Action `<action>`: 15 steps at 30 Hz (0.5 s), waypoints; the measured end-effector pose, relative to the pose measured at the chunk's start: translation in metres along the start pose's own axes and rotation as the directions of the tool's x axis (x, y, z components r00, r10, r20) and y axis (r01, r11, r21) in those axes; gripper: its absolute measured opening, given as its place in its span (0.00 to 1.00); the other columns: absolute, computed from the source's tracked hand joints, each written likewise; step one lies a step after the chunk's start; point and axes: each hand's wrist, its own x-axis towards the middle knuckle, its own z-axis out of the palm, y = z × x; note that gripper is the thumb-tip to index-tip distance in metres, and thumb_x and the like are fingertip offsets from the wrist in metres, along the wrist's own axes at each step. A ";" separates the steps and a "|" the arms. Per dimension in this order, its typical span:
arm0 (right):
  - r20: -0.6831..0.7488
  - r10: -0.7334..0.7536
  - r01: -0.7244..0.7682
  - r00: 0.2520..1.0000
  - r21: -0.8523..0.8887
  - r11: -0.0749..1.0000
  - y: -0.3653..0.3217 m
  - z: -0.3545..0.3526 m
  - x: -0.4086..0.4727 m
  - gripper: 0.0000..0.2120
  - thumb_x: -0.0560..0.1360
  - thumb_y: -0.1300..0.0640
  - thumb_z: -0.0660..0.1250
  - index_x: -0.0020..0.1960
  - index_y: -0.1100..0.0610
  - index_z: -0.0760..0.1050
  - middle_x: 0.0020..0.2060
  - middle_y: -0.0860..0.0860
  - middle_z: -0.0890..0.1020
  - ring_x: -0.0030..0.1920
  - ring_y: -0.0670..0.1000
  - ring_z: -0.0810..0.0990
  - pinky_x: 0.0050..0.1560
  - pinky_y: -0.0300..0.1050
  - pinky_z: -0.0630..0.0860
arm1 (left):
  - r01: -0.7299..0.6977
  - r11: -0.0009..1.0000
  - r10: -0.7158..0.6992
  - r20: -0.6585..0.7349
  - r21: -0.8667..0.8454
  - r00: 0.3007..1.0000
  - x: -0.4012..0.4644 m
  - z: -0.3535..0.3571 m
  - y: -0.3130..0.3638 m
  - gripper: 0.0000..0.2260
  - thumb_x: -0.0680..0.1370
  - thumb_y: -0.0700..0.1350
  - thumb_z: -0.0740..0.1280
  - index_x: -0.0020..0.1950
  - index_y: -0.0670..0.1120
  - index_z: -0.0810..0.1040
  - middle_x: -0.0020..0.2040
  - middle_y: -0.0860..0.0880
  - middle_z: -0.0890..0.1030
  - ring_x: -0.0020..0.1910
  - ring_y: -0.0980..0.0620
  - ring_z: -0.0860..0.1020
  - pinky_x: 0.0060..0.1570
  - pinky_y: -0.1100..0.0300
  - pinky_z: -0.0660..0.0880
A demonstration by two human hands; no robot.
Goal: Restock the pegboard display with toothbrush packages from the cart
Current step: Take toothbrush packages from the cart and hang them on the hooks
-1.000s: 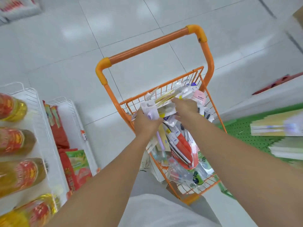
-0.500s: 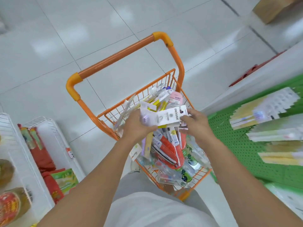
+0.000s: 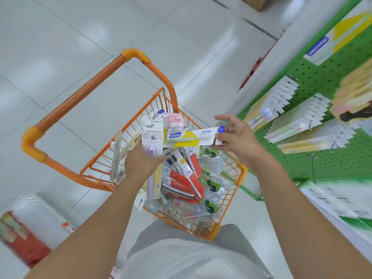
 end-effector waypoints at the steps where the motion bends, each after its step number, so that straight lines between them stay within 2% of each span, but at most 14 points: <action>1: -0.021 -0.035 0.036 0.999 0.004 0.999 -0.001 -0.007 -0.002 0.22 0.76 0.73 0.67 0.59 0.48 0.78 0.46 0.61 0.76 0.51 0.62 0.83 0.48 0.55 0.84 | -0.016 1.000 0.016 0.014 -0.007 1.000 -0.002 0.003 0.003 0.22 0.65 0.55 0.78 0.56 0.52 0.77 0.43 0.54 0.80 0.46 0.49 0.81 0.36 0.60 0.70; 5: -0.126 -0.123 0.120 0.984 -0.029 0.992 -0.010 -0.034 -0.010 0.22 0.75 0.73 0.67 0.61 0.51 0.77 0.48 0.58 0.80 0.47 0.58 0.85 0.43 0.48 0.83 | -0.058 0.995 0.057 -0.013 -0.084 0.998 -0.014 0.011 0.022 0.24 0.67 0.52 0.79 0.57 0.54 0.71 0.45 0.56 0.76 0.46 0.51 0.77 0.37 0.60 0.68; 9: -0.198 -0.140 0.144 0.970 0.005 0.990 -0.012 -0.054 -0.012 0.17 0.76 0.71 0.67 0.61 0.57 0.78 0.49 0.56 0.86 0.45 0.55 0.85 0.41 0.44 0.82 | -0.049 0.983 0.046 -0.021 -0.176 0.999 -0.026 0.009 0.032 0.32 0.70 0.49 0.79 0.69 0.51 0.68 0.54 0.56 0.73 0.51 0.53 0.72 0.46 0.60 0.68; 12: -0.246 -0.180 0.197 0.952 0.045 0.979 -0.009 -0.064 -0.009 0.12 0.76 0.66 0.71 0.59 0.58 0.80 0.46 0.57 0.87 0.45 0.55 0.84 0.47 0.53 0.82 | 0.033 0.930 0.010 0.116 -0.365 0.993 -0.027 0.000 0.037 0.25 0.68 0.41 0.76 0.62 0.49 0.73 0.49 0.55 0.80 0.50 0.47 0.79 0.41 0.60 0.72; 13: -0.255 -0.197 0.218 0.947 0.058 0.974 -0.009 -0.066 -0.009 0.11 0.76 0.64 0.73 0.58 0.57 0.81 0.46 0.57 0.87 0.46 0.56 0.82 0.49 0.55 0.80 | 0.078 0.880 0.016 0.194 -0.468 0.981 -0.025 -0.006 0.040 0.24 0.64 0.41 0.74 0.59 0.45 0.76 0.46 0.52 0.82 0.49 0.43 0.80 0.42 0.58 0.74; 15: -0.262 -0.217 0.250 0.940 0.103 0.963 -0.011 -0.066 -0.009 0.09 0.74 0.61 0.75 0.54 0.54 0.84 0.46 0.57 0.86 0.46 0.55 0.81 0.49 0.53 0.77 | 0.178 0.738 0.085 0.351 -0.651 0.933 -0.023 -0.016 0.045 0.27 0.61 0.41 0.72 0.60 0.38 0.76 0.48 0.43 0.81 0.50 0.39 0.77 0.50 0.49 0.75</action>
